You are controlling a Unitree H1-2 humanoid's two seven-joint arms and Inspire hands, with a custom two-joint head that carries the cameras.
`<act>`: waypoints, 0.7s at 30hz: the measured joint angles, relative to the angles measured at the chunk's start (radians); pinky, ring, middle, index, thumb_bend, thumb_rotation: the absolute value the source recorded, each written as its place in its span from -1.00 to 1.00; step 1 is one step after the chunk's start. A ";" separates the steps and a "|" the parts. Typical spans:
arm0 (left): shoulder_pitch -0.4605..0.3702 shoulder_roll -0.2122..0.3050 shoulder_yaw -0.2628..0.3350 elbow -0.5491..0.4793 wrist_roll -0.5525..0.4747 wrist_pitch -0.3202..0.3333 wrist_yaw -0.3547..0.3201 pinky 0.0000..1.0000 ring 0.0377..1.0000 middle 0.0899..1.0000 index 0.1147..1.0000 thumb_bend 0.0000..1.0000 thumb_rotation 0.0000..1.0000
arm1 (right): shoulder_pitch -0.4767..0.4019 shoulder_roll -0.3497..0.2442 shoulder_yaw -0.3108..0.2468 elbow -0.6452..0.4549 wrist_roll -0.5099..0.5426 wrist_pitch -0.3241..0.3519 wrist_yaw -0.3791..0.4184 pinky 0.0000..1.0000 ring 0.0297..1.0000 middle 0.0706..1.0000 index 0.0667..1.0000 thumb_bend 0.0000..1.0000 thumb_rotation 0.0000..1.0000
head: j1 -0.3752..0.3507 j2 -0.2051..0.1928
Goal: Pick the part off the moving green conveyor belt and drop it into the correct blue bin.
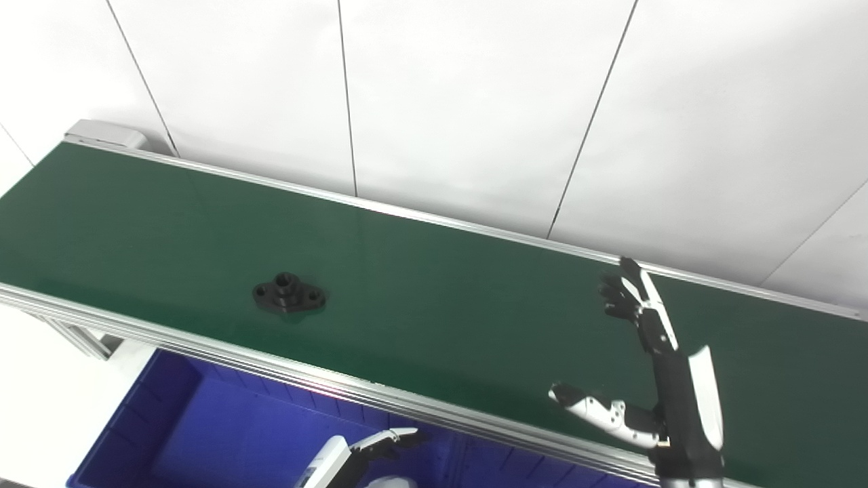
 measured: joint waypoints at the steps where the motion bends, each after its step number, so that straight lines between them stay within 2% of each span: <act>1: -0.002 0.000 -0.001 0.003 0.000 0.000 0.000 0.30 0.50 0.54 0.51 0.70 0.37 | -0.014 0.000 0.000 0.001 -0.007 0.010 0.008 0.51 0.57 0.66 0.85 0.72 0.05 | 0.000 0.000; 9: -0.008 -0.001 -0.016 0.013 -0.007 0.000 0.009 0.30 0.49 0.53 0.50 0.70 0.37 | -0.081 0.002 0.013 0.030 -0.037 0.057 0.050 0.42 0.56 0.66 0.83 0.71 -0.05 | -0.006 0.000; 21: -0.027 0.000 -0.028 0.022 -0.010 0.000 0.028 0.32 0.50 0.54 0.50 0.71 0.37 | -0.214 0.043 0.089 0.048 -0.185 0.171 0.119 0.37 0.53 0.60 0.81 0.75 0.00 | -0.052 0.006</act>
